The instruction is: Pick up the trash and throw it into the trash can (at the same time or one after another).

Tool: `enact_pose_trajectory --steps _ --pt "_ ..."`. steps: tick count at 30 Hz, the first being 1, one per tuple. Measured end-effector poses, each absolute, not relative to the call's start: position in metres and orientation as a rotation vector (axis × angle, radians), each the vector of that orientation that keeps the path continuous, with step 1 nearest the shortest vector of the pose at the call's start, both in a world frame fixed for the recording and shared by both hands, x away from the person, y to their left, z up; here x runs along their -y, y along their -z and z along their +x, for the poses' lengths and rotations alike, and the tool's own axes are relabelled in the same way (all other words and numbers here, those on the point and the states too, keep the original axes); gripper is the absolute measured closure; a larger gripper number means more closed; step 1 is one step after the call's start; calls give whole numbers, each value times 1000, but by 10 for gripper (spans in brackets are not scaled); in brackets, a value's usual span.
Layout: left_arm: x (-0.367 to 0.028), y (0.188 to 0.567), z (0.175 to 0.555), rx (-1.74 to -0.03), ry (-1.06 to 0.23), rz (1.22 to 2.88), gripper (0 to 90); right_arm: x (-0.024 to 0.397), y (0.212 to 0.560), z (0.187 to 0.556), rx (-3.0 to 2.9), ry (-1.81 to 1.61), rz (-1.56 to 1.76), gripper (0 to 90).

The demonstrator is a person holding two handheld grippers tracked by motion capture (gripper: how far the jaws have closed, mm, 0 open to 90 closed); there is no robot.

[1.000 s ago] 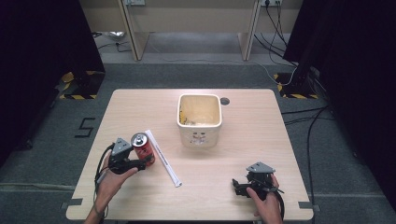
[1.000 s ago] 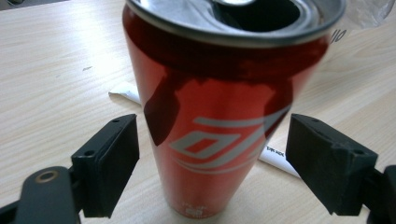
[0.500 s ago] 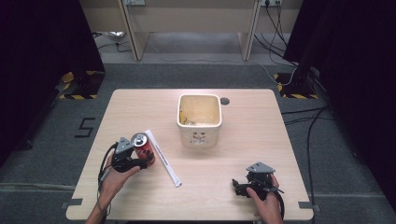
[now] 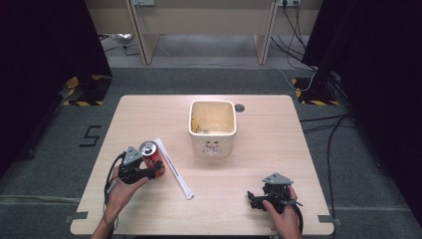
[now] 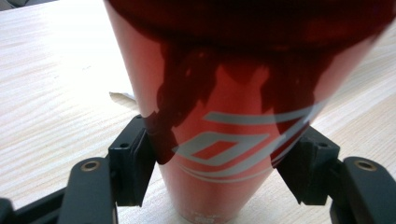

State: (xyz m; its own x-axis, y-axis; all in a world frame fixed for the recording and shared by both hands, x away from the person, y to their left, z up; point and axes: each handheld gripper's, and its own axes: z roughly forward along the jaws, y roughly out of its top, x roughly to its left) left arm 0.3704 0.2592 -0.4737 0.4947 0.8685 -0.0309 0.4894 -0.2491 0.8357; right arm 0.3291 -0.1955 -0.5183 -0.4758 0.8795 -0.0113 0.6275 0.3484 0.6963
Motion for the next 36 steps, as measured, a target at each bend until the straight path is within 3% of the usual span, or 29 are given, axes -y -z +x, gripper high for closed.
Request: enact_pose_trajectory --steps 36 --pt "-252 444 374 -1057 -532 1902 339 195 518 329 -2233 -896 1323 3"
